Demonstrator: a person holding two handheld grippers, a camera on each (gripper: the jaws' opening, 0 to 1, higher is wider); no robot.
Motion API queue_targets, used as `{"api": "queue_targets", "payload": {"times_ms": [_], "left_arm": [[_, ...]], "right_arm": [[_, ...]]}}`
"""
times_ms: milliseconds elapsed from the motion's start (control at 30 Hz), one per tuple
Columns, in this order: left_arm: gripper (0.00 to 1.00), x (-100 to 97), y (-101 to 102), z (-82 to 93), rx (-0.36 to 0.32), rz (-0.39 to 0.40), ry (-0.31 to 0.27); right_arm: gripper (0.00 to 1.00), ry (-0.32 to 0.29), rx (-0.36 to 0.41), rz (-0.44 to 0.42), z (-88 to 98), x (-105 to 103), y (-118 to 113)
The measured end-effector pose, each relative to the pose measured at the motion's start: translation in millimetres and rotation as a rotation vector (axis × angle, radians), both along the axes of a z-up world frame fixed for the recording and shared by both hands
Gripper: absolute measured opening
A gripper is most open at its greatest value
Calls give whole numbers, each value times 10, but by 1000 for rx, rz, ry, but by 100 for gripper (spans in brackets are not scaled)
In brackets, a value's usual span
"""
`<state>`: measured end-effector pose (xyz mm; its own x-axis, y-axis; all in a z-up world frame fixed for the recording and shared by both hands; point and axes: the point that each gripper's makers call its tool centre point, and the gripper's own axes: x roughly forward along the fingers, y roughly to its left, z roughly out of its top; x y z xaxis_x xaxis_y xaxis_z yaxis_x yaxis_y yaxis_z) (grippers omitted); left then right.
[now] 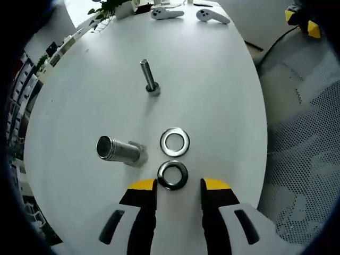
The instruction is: Place the washer onto the threaded stud by aligning its center hole with the stud, sliding it down to the base, and recovering from edge contact or off-axis alignment until the washer reaches the visible bottom stop.
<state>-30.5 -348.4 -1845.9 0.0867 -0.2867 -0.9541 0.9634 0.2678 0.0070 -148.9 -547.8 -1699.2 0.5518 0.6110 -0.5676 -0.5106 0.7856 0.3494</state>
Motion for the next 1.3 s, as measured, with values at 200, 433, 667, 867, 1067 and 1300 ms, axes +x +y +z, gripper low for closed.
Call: {"api": "queue_targets", "payload": {"times_ms": [200, 433, 667, 867, 1067, 1300], "left_arm": [[31, 18, -6, -6, 23, -34, 4], [30, 22, -11, -8, 26, -43, 5], [30, 61, -25, -23, 15, -53, 3], [29, 99, -33, -33, 14, -55, 5], [28, 103, -28, -38, 24, -68, 5], [21, 111, -7, -30, 28, -59, 5]], "right_arm": [[24, -1, 4, 7, 7, 2, 12], [24, -2, 7, 21, 13, 1, 28], [24, 2, 4, 29, 7, -6, 32], [24, 4, 4, 30, 7, -6, 34], [24, 12, -3, 38, -2, -21, 40], [24, 14, -5, 38, -4, -24, 39]]}}
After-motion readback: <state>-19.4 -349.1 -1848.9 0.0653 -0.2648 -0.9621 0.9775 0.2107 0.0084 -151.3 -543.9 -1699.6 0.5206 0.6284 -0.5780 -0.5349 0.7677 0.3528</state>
